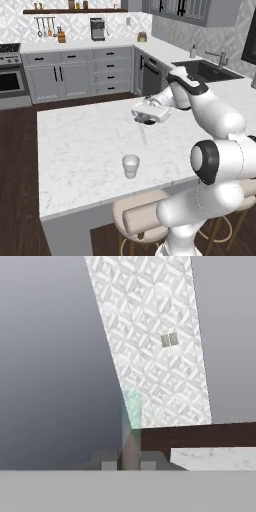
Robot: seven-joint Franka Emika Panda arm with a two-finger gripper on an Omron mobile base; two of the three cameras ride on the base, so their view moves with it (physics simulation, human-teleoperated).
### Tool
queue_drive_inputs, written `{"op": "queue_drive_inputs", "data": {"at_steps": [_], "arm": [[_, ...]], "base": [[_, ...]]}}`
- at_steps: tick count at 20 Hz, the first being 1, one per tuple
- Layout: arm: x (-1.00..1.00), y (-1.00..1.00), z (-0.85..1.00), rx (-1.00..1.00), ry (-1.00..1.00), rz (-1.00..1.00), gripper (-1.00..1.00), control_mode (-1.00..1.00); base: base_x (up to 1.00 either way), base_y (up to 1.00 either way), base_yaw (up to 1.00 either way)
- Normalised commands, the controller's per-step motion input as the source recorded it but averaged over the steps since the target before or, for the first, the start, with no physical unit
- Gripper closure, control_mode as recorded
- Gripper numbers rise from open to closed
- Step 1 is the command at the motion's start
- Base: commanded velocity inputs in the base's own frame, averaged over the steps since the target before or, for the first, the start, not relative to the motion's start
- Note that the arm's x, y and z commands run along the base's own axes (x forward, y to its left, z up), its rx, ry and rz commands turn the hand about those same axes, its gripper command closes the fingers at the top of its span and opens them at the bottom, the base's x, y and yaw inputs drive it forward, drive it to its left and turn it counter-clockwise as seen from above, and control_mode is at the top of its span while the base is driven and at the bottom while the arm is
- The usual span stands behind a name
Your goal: Take a straw from the drawer in front and place it inside the glass cup on the dining counter.
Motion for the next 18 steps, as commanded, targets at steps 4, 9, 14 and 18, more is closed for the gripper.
{"op": "queue_drive_inputs", "data": {"at_steps": [4, 9, 14, 18], "arm": [[-0.44, 0.00, -0.42, 0.18, -0.27, 0.14, 1.00, -1.00], [-0.08, 0.01, -0.15, 0.24, -0.15, 0.06, 1.00, -1.00], [0.04, 0.00, -0.26, 0.20, -0.02, 0.01, 1.00, -1.00], [0.05, 0.00, -0.34, 0.04, 0.00, 0.00, 1.00, -1.00]], "base": [[0.00, 0.00, 0.00], [0.00, 0.00, 0.00], [0.00, 0.00, 0.00], [0.00, 0.00, 0.00]]}}
